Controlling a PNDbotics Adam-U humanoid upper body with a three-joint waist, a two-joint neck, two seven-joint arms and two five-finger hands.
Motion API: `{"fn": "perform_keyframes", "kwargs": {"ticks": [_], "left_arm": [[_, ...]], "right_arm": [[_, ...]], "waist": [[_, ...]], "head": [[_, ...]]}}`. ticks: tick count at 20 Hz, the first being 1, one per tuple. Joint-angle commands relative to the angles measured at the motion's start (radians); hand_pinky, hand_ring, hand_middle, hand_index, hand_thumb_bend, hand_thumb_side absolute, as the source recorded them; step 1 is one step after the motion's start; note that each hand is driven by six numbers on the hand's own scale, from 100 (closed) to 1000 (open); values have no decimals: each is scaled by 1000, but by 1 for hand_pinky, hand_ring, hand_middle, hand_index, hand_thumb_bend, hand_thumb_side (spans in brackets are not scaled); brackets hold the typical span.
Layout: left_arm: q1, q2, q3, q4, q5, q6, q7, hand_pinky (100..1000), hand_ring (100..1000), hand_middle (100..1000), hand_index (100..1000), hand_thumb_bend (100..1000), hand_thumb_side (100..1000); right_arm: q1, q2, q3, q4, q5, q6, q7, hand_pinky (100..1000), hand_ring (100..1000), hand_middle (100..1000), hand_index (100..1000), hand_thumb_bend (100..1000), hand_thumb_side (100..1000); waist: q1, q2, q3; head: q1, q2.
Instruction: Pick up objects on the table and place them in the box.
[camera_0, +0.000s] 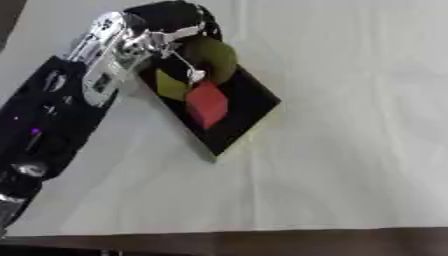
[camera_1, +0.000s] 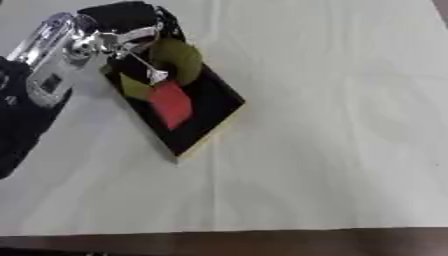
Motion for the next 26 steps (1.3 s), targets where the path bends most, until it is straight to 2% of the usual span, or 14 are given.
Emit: {"fn": "perform_keyframes", "kwargs": {"ticks": [1,8,14,17,22,24,26], "left_arm": [[-23,2,17,-3,-15,-20,-13,766,757,750,817,268,248],[-28,-5,28,-5,-20,-35,-62,789,796,797,873,296,307],[-32,7,60,-89,19,-9,-69,798,810,813,886,284,338],[-38,18,78,-142,36,12,-85,841,851,860,909,364,397],[-42,42,108,-222,69,32,-125,875,874,879,931,538,552],[-42,50,117,-249,82,36,-146,874,873,879,931,535,548],[-38,57,131,-280,101,42,-156,863,866,872,926,486,533]], "right_arm": [[-8,-21,-17,-15,-4,2,-5,990,822,648,744,100,525],[-9,-20,-17,-15,-5,2,-6,990,822,647,744,100,525],[-5,-20,-19,-15,-4,4,-9,991,822,646,743,100,525],[-3,-20,-20,-15,-3,5,-10,991,822,646,743,100,525],[2,-22,-22,-15,-3,6,-13,991,822,645,743,100,526],[3,-21,-23,-15,-2,6,-14,991,822,645,743,100,526],[3,-21,-24,-15,-2,6,-15,991,822,646,743,100,525]], "waist": [[-2,-21,-1],[-3,-22,0],[-2,-22,4],[-2,-25,6],[1,-29,11],[1,-30,12],[0,-30,13]], "head": [[6,-6],[10,-5],[6,-2],[2,-1],[-6,3],[-7,2],[-9,2]]}}
